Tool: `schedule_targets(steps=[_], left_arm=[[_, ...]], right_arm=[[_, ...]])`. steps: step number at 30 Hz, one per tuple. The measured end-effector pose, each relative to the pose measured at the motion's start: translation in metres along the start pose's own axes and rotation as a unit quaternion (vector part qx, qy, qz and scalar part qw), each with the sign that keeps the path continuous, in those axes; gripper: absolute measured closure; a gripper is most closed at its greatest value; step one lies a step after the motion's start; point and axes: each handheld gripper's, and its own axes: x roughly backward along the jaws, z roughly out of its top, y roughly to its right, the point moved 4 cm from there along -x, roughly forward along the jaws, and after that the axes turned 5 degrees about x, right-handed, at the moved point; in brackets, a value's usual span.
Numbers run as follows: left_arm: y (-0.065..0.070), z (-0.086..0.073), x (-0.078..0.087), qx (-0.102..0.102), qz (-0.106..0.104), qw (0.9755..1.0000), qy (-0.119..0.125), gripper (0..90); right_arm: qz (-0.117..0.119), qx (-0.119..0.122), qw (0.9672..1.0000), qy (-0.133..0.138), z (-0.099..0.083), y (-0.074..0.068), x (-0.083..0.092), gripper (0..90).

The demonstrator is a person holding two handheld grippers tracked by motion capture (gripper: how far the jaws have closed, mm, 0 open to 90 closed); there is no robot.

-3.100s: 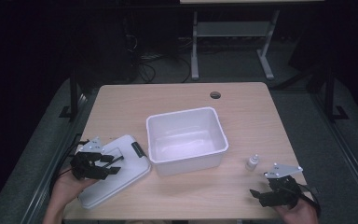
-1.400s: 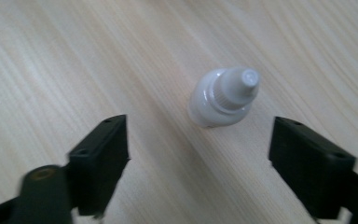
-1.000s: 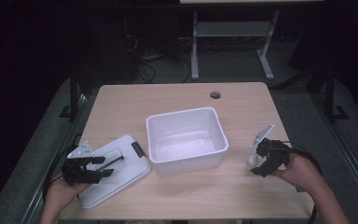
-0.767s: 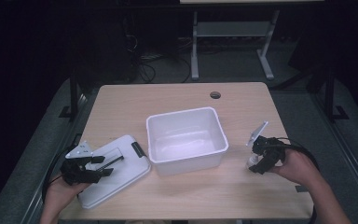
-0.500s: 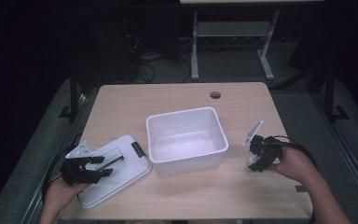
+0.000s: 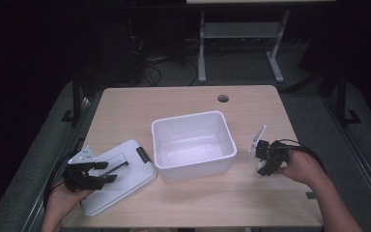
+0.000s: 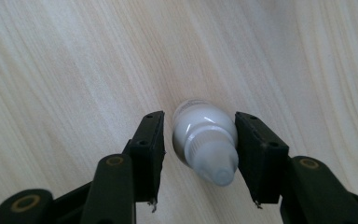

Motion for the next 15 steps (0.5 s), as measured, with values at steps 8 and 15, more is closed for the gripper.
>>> schedule_targets(steps=[8, 15], left_arm=[[0.0003, 0.0003, -0.0005, -0.001, -0.001, 1.0, -0.001, 37.6], [0.0008, 0.0004, -0.0011, -0.002, -0.001, 1.0, -0.001, 37.6]], right_arm=[[0.002, 0.007, 1.0, 0.0, 0.0, 0.0001, -0.0008, 59.0], [0.003, 0.004, 1.0, -0.002, -0.0017, -0.0011, 0.0012, 59.5]])
